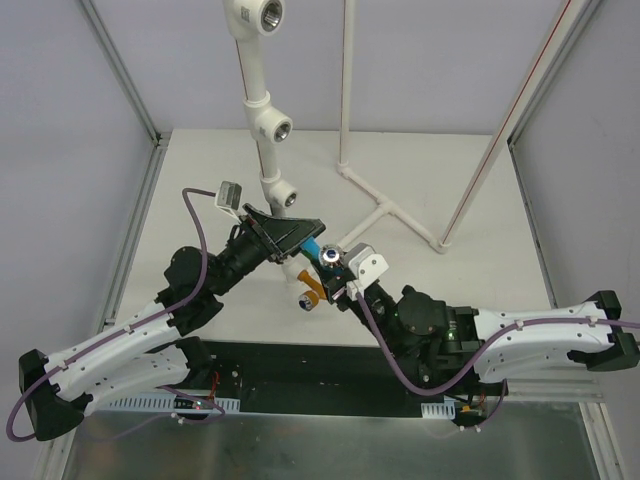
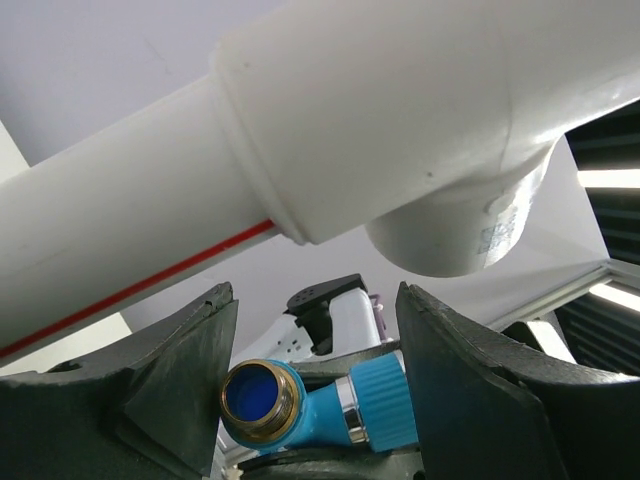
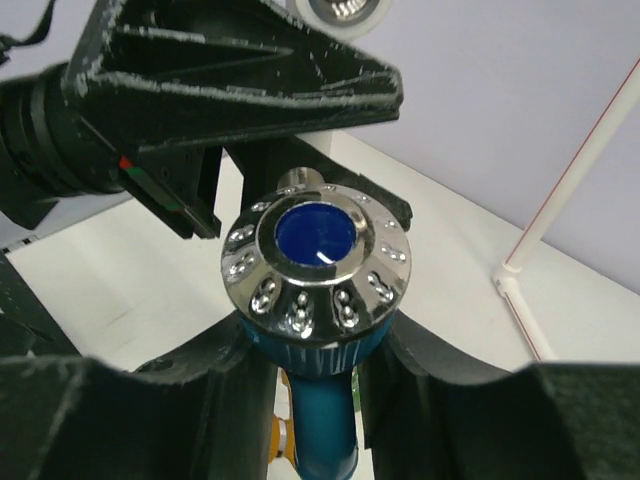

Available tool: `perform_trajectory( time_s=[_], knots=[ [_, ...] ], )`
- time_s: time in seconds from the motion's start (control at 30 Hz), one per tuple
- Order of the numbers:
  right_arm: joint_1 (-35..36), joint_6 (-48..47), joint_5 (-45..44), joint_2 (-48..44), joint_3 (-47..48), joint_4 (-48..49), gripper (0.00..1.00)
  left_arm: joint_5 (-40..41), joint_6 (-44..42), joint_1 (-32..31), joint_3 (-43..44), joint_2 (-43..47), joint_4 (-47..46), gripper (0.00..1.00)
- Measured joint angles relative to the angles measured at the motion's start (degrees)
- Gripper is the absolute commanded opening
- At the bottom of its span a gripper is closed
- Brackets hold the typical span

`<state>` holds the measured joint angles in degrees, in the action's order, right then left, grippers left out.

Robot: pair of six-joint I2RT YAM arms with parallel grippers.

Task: Install the water faucets
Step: Adjust the water faucet.

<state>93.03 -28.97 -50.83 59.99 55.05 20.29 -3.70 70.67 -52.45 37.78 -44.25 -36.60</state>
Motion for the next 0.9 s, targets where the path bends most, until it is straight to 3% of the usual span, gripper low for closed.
perform_trajectory(
  time_s=[0.2,0.47,0.57,0.7,0.8,0.9],
  knots=[
    [0.52,-0.92,-2.49,0.24,-0.02,-3.93,0.00,0.79,-0.33,-0.02,0.52,0.00,-0.20,0.63],
    [0.66,-1.36,-1.38,-0.96,-0.33,-3.93,0.00,1.03,-1.16,0.00,1.07,-0.11,-0.13,0.00],
    [0.63,-1.68,0.42,-2.25,-0.87,-4.20,0.03,0.92,-1.07,-0.04,1.07,-0.20,-0.22,0.00],
    [0.48,-1.77,3.69,-4.20,-2.56,-2.86,0.32,0.76,-0.48,-0.26,1.09,-0.20,-0.50,0.00],
    [0.33,-2.21,7.96,-7.48,-6.60,1.60,0.46,0.85,0.57,-0.85,1.09,-0.22,-0.46,0.00],
    [0.22,-3.52,11.13,-9.42,-10.25,10.12,0.49,1.44,2.36,-1.18,1.07,-0.20,-1.90,0.00]
  ],
)
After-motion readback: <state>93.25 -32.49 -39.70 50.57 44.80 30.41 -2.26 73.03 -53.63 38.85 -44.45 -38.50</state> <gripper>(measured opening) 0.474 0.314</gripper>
